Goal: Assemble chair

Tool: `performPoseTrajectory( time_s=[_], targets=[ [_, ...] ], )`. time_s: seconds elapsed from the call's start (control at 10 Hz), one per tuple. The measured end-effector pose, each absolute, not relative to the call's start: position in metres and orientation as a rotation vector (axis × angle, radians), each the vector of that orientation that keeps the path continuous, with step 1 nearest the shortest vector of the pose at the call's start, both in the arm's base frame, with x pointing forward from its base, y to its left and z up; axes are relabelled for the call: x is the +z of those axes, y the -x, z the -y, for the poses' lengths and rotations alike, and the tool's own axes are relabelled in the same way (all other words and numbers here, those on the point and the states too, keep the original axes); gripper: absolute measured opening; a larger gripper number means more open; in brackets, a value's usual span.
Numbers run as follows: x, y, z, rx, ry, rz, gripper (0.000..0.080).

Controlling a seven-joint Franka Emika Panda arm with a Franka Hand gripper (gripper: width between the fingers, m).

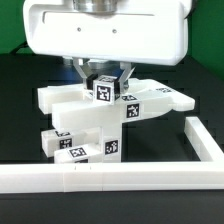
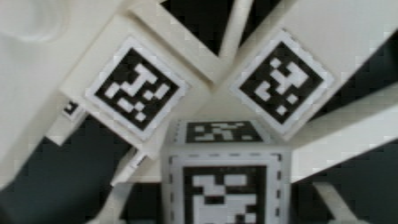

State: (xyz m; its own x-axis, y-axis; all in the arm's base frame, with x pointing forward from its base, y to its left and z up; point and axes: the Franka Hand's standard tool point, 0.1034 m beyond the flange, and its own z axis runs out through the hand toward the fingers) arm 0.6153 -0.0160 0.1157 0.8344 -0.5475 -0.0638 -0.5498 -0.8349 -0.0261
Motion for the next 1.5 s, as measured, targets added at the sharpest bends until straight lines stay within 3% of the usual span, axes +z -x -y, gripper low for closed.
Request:
performPoseTrajectory(
  time_s=[0.6, 1.5],
  targets=[
    [0.1156, -0.6186, 0.0158, 0.090, 2.544, -1.711, 0.0289],
    [0.1151, -0.6238, 0.0143, 0.082, 2.014, -2.285, 0.0289]
  ],
)
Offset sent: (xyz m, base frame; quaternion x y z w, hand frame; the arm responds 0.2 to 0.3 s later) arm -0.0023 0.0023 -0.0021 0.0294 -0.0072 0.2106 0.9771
